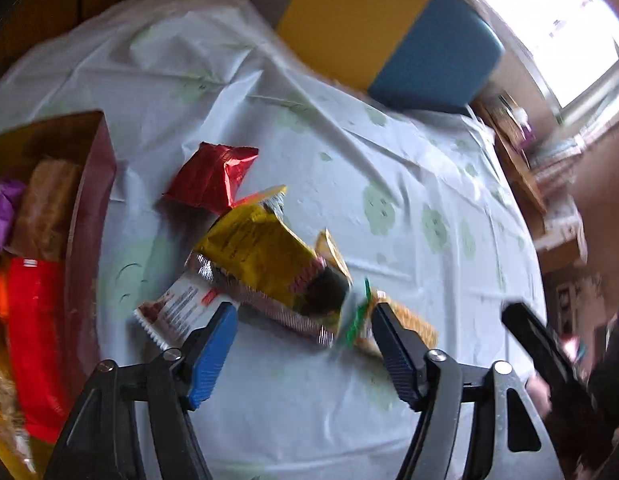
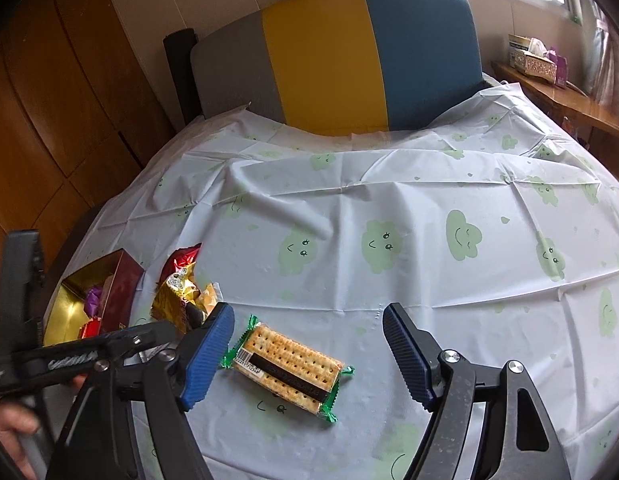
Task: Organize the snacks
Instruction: 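Grasp the yellow printed snack pack with the left gripper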
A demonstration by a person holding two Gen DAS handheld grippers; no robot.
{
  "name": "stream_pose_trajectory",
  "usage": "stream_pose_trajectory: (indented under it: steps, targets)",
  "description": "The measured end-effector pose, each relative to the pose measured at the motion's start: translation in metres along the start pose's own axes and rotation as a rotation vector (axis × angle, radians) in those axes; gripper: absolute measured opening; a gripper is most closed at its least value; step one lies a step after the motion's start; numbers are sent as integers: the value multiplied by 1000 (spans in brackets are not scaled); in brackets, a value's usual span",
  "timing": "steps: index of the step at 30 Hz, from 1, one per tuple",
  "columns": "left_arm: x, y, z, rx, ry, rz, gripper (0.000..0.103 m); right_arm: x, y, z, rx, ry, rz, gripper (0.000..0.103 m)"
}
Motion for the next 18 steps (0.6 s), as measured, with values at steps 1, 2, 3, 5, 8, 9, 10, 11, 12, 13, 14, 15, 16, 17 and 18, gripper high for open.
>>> stream_pose_trajectory:
  steps: [1, 2, 3, 5, 8, 9, 10, 11, 12, 13, 14, 15, 16, 17, 18]
  targets:
    - [-2, -3, 2, 1, -6, -14, 77, 0, -1, 0, 0, -4, 4, 78]
    - [-4, -6, 6, 2, -14, -33, 77, 0, -1, -1, 0, -8, 8, 78]
    - [-5, -9, 10, 0, -16, -46, 77, -1, -1, -2, -1, -13, 9, 79]
    - [-6, -14, 16, -2, -18, -70, 77, -2, -1, -2, -4, -20, 10, 79]
    - [-1, -23, 25, 4, -53, -38, 76, -4, 0, -1, -10, -26, 6, 79]
    - [0, -26, 30, 0, -68, -23, 76, -5, 1, -1, -11, -28, 4, 79]
    - [2, -27, 34, -2, -80, -6, 76, -5, 1, -1, -11, -29, 4, 79]
    - [7, -29, 38, 3, -91, 27, 74, -5, 1, -1, -9, -29, 6, 79]
    - [14, -30, 41, 10, -105, 71, 71, -5, 1, -2, -8, -29, 9, 79]
    - [19, -30, 45, 7, -121, 112, 66, -4, 0, -2, -7, -29, 13, 79]
    - [22, -31, 48, 12, -138, 139, 66, -2, 0, -2, -6, -30, 20, 79]
    - [25, -31, 49, 33, -141, 169, 66, -2, 0, -2, -7, -30, 24, 79]
    - [28, -30, 50, 42, -148, 188, 66, 0, -1, -1, -9, -29, 32, 79]
    - [31, -30, 51, 48, -155, 208, 65, 0, -1, -1, -10, -28, 36, 79]
    - [33, -30, 51, 54, -152, 227, 61, 1, -1, -1, -12, -28, 40, 79]
Point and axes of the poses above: each gripper's, at about its wrist camera, not at the fingertips, and z roughly the way its jaws point, x to its right, y to its underside, the point moved 3 cm from there along z, roughly the way its jaws point, and after that the axes turned 9 degrees about z, right-handed, at the moved point
